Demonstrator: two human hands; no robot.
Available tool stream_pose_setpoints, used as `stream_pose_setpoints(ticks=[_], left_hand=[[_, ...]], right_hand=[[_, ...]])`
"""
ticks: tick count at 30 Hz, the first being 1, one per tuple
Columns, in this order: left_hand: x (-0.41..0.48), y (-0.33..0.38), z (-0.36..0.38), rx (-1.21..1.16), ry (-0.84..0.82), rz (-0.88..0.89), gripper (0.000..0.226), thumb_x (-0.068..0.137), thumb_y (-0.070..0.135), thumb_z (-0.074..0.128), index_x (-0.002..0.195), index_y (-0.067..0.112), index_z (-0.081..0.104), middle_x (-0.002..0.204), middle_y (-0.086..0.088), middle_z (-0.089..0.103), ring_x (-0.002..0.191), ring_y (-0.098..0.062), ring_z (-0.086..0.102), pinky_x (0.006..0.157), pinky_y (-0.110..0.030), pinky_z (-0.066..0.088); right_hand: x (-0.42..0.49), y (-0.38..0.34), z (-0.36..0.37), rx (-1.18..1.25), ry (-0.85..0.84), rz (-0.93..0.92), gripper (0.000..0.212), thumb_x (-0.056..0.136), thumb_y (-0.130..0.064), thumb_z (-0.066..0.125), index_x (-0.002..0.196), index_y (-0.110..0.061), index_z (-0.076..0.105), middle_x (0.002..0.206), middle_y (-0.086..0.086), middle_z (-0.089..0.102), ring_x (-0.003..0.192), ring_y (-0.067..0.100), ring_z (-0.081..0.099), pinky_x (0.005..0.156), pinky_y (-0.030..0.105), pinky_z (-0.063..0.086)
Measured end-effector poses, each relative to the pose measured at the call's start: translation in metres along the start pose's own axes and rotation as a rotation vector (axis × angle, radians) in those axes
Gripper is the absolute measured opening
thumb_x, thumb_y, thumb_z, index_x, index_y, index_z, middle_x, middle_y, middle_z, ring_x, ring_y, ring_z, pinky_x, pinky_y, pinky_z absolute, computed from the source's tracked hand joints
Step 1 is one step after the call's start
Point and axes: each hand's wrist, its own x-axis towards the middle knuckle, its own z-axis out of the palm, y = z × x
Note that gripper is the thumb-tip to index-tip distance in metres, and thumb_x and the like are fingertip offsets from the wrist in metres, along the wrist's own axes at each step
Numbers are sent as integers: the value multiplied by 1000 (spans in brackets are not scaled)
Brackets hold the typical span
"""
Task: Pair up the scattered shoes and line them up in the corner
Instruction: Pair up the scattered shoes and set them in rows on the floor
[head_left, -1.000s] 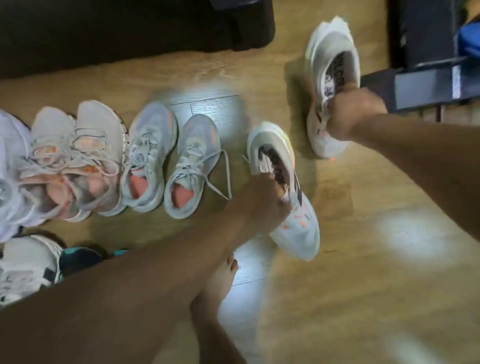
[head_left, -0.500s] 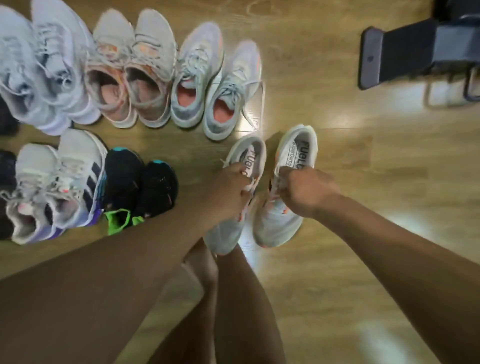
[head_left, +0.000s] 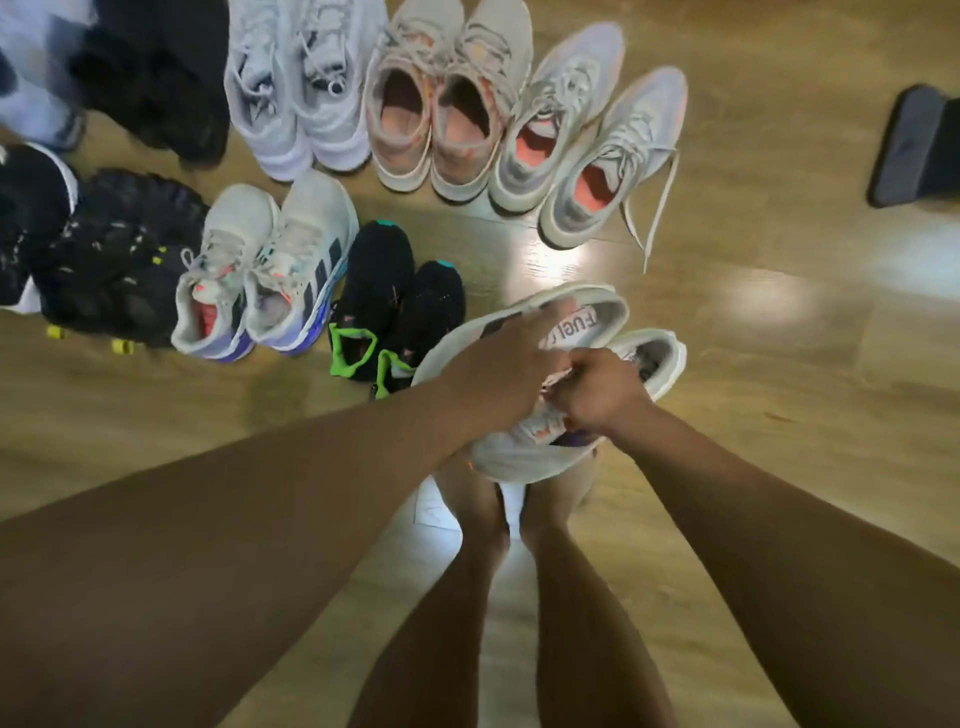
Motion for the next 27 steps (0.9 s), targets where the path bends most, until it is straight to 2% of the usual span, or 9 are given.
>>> stream_pose_setpoints(ticks=[2,4,7,9,12,14,18,24,27], left_hand=[[-2,10,2,59,109,90,47,90,19,41,134,13,58,155,-18,31,134,-37,41,108,-48,38],[-8,18,2,-6,175,54,51,80,15,43,127,7,61,151,-23,36,127,-41,47,102,-51,40],[-22,12,2,-55,263,-176,55,75,8,57,130,10,53,149,-19,35,125,-40,45,99,-48,42],[-35,-5,5,-141,255,-402,54,79,11,58,132,13,50,146,-15,34,125,-37,44,102,-44,41],[-62,-42,12,-183,107,-638,49,86,17,56,135,15,50,147,-11,32,130,-31,42,107,-44,38],[-80,-66,17,-190,10,-716,49,88,19,58,135,12,50,141,-14,39,125,-31,47,105,-44,41],[-101,-95,29,-214,-53,-788,43,87,18,56,129,9,55,125,-18,54,119,-33,50,89,-31,41],[-94,-87,29,-251,-111,-778,30,89,18,57,116,6,61,114,-14,60,108,-31,56,79,-27,38],[-79,-77,20,-314,-64,-773,20,89,23,56,101,9,63,99,-10,62,91,-29,59,70,-29,37]], right_hand=[[-4,4,10,281,73,207,16,77,-16,65,92,-16,69,84,11,71,81,31,68,72,41,59],[-12,4,18,687,81,444,15,80,-5,62,95,-6,64,73,16,66,67,32,67,62,40,60],[-20,1,24,1286,25,696,5,94,-4,57,90,-7,54,48,6,52,33,10,49,34,17,42],[-18,3,26,1526,-14,755,12,98,-11,54,86,-10,53,43,1,51,29,5,44,30,13,35],[-2,0,34,1697,-41,766,18,97,-11,54,79,-8,53,41,2,54,29,6,49,30,15,40],[12,-6,42,1709,-58,723,18,97,-6,52,79,-4,54,49,7,58,32,9,54,33,15,44],[31,-28,49,1498,-24,613,13,99,-1,46,104,-1,59,74,11,56,50,14,62,40,22,52],[19,-37,34,1037,-111,442,13,89,7,51,94,-2,59,71,17,53,49,22,49,52,32,39],[10,-17,30,757,-81,466,12,88,1,54,95,4,63,81,25,66,59,30,61,57,37,51]])
